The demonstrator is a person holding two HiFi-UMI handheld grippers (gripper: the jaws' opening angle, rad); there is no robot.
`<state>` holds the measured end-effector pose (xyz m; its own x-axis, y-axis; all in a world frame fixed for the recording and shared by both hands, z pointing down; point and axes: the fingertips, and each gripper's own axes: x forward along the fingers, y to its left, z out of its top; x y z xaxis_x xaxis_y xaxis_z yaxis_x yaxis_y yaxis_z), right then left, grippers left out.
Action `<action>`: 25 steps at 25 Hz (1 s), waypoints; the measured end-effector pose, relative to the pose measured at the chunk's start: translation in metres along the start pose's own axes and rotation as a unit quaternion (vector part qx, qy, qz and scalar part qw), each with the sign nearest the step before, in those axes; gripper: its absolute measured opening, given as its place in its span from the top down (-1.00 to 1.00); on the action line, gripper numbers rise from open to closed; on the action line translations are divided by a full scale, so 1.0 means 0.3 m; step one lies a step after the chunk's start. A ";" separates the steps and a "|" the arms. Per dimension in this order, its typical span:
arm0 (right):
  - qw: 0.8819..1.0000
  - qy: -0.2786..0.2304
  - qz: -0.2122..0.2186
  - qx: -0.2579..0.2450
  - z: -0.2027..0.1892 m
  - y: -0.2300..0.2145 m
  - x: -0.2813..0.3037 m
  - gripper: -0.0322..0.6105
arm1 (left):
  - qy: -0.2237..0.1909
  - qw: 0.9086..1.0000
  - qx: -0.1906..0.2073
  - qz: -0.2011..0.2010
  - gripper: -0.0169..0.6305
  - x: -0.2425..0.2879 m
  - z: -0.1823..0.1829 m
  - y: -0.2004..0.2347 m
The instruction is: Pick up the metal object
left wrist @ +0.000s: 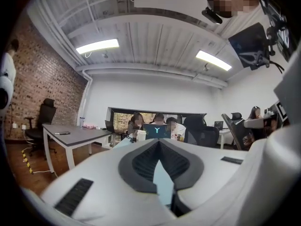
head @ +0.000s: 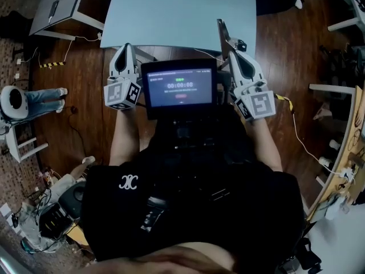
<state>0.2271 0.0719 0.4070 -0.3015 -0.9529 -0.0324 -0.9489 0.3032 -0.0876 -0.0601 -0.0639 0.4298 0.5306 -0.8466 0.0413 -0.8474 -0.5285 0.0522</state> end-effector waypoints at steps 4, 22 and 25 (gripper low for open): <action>1.000 -0.002 0.016 0.005 0.002 0.008 -0.101 0.95 | 0.002 1.000 0.004 0.006 0.91 -0.094 0.000 -0.111; 0.999 -0.041 0.033 0.013 0.068 0.134 -0.090 0.95 | -0.017 0.999 0.035 -0.006 0.91 -0.215 0.095 -0.127; 0.999 -0.026 0.043 0.010 0.047 0.195 -0.063 0.95 | -0.016 0.999 0.032 -0.006 0.91 -0.225 0.095 -0.067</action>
<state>0.1785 0.1079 0.3883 -0.3768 -0.9218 -0.0916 -0.9173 0.3850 -0.1014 -0.0795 0.0020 0.3974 0.5399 -0.8417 0.0083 -0.8416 -0.5400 -0.0111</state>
